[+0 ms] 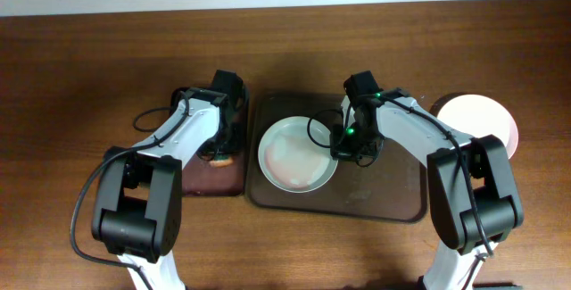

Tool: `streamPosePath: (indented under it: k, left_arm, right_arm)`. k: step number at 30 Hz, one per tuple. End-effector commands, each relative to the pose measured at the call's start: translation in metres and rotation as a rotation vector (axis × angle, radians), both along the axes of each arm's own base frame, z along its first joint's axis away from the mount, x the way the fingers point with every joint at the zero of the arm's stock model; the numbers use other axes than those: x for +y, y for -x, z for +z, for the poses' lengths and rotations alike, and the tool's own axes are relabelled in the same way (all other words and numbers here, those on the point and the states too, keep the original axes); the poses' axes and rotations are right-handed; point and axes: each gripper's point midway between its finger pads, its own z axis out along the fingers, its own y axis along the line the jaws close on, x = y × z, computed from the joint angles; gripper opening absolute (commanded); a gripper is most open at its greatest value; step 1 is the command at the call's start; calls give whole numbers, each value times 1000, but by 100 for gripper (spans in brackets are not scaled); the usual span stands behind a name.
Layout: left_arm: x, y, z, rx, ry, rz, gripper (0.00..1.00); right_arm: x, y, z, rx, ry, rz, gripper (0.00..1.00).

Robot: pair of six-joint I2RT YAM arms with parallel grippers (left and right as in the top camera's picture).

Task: Clean dirty plates on tray and stack at the side
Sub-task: 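Lower the sponge onto the small black tray with the left gripper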

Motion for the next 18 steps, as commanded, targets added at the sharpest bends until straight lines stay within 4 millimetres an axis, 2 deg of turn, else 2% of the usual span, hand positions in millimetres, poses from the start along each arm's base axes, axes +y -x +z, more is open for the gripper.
streamPosePath:
  k: [1, 5, 7, 8, 9, 10, 13, 15, 16, 17, 18]
  left_arm:
    - [0, -3, 1, 1, 8, 6, 66]
    - [-4, -25, 3, -90, 22, 7, 68]
    - [-8, -40, 5, -152, 40, 7, 64]
    - [-9, -44, 6, -168, 45, 7, 45]
    - [-10, -45, 6, -173, 47, 7, 12]
    - [-9, -45, 6, -172, 46, 7, 0]
    - [-9, -45, 8, -170, 42, -10, 0]
    - [-10, -50, 21, -178, 33, -84, 0]
    - [-10, -50, 26, -173, 31, -91, 5]
    - [-9, -46, 26, -156, 27, -91, 48]
    - [-7, -35, 24, -111, 18, -92, 65]
  right_arm:
    - [-1, -4, 1, -8, 15, -7, 4]
    - [-1, -4, 1, -8, 14, -7, 4]
    - [-1, -4, 1, -8, 15, -7, 4]
    - [-1, -4, 1, -8, 15, -7, 4]
    - [-1, -4, 1, -8, 15, -7, 4]
    - [-1, -4, 1, -8, 15, -7, 4]
    - [-1, -3, 1, -8, 15, -7, 4]
    - [-1, -4, 1, -8, 15, -7, 4]
    - [-1, -4, 1, -9, 14, -7, 4]
    - [-1, -4, 1, -8, 14, -7, 4]
    - [-1, -4, 1, -8, 15, -7, 4]
